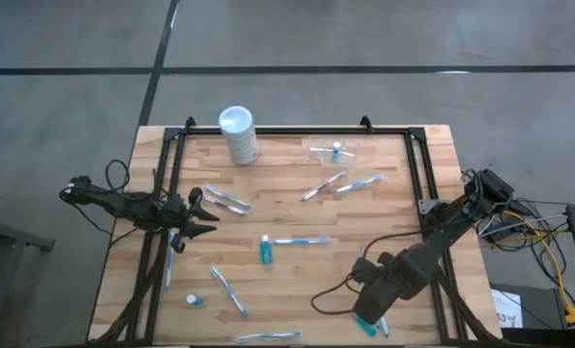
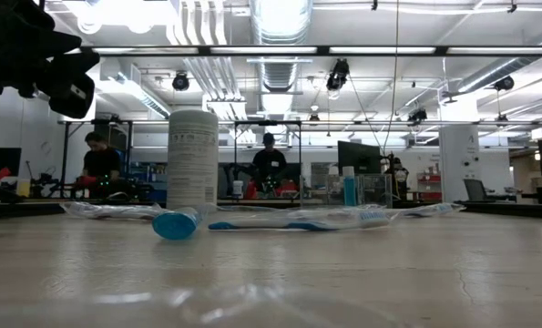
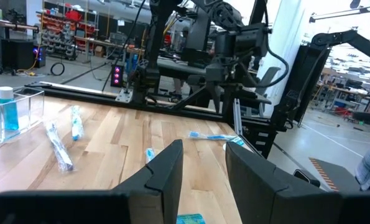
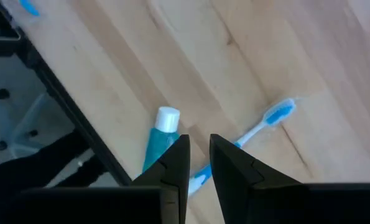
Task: Pick & Place toothbrushing station
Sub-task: Put the blue mouthwash into the middle of the transparent organizer
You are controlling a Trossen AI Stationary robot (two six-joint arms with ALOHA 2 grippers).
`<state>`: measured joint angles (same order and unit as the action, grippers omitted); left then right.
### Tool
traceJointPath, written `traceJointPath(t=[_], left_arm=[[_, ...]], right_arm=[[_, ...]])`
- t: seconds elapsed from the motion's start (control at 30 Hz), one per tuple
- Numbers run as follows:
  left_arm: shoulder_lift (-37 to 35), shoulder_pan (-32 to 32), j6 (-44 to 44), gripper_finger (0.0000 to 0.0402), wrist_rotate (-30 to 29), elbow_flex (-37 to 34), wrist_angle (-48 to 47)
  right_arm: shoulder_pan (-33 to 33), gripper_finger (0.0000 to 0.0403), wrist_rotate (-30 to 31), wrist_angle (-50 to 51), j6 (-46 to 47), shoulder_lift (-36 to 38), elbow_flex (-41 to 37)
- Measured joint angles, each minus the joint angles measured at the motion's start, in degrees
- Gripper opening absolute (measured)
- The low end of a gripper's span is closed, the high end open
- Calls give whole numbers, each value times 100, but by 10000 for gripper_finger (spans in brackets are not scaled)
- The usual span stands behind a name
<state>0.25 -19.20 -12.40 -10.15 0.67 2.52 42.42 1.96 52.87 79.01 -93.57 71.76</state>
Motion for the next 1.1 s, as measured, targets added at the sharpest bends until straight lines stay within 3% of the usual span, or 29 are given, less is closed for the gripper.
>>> traceJointPath(t=[0.47,1.1], left_arm=[[0,0,0,126,2,0,2],[0,0,-1,126,1,0,0]], right_arm=[[432,164,150,-509,-305,-135,32],[436,141,245,-903,-292,-1156,132]])
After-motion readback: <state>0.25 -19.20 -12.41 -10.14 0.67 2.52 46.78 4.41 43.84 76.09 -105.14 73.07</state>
